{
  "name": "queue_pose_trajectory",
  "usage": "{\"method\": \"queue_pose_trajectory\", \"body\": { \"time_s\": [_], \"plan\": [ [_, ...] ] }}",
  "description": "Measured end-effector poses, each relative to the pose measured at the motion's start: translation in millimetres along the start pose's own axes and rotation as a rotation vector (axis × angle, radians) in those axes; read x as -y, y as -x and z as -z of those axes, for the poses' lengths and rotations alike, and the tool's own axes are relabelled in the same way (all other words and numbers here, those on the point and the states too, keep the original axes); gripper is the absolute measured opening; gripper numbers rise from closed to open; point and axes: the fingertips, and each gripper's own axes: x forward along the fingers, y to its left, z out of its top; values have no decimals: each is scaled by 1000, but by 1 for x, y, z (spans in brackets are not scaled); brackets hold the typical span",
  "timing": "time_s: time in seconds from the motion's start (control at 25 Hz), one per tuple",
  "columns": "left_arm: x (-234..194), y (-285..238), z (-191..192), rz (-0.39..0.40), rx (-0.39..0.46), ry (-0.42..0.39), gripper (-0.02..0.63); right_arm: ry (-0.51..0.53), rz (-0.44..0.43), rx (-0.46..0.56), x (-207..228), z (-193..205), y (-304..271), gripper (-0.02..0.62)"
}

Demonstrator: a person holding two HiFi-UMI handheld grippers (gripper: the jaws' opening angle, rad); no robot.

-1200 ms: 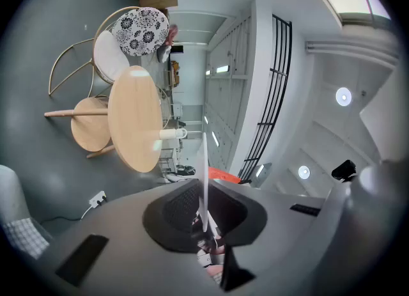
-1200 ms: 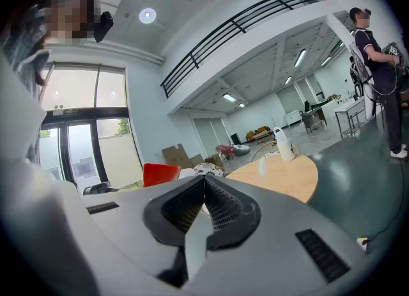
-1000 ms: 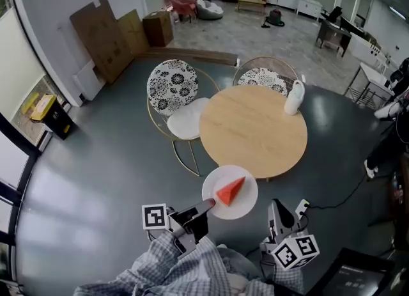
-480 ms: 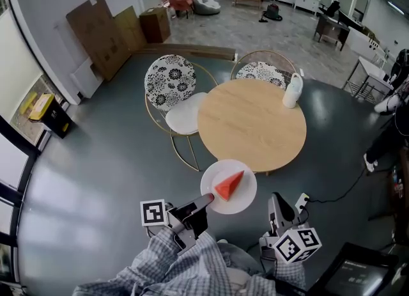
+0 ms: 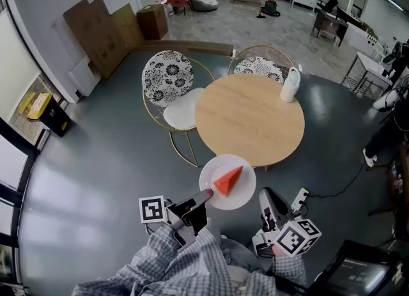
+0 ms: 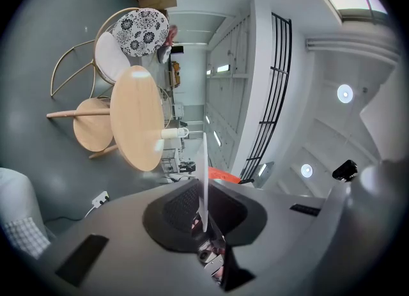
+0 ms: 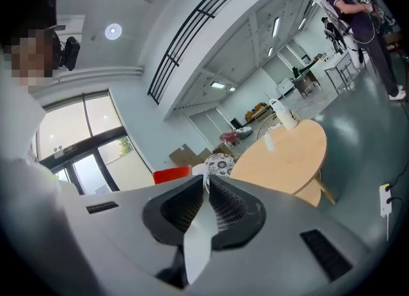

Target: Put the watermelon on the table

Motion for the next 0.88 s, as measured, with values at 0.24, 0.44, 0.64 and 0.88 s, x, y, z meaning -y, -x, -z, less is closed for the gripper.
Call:
{"method": "queue_pose_trajectory", "body": {
  "time_s": [0.24, 0.44, 0.64, 0.88],
  "plan": [
    [-3, -1, 4, -4, 1, 6, 32, -20, -51, -53, -10, 14, -5, 71],
    [-4, -1, 3, -8, 2, 9, 32, -14, -50, -91, -13, 21, -10, 71],
    [-10, -8, -4, -13, -1, 28, 32, 15, -25, -106, -3, 21, -17, 69],
    [-18, -29, -23, -16, -19, 35, 32, -37, -16, -71, 8, 7, -34, 71]
  ]
}}
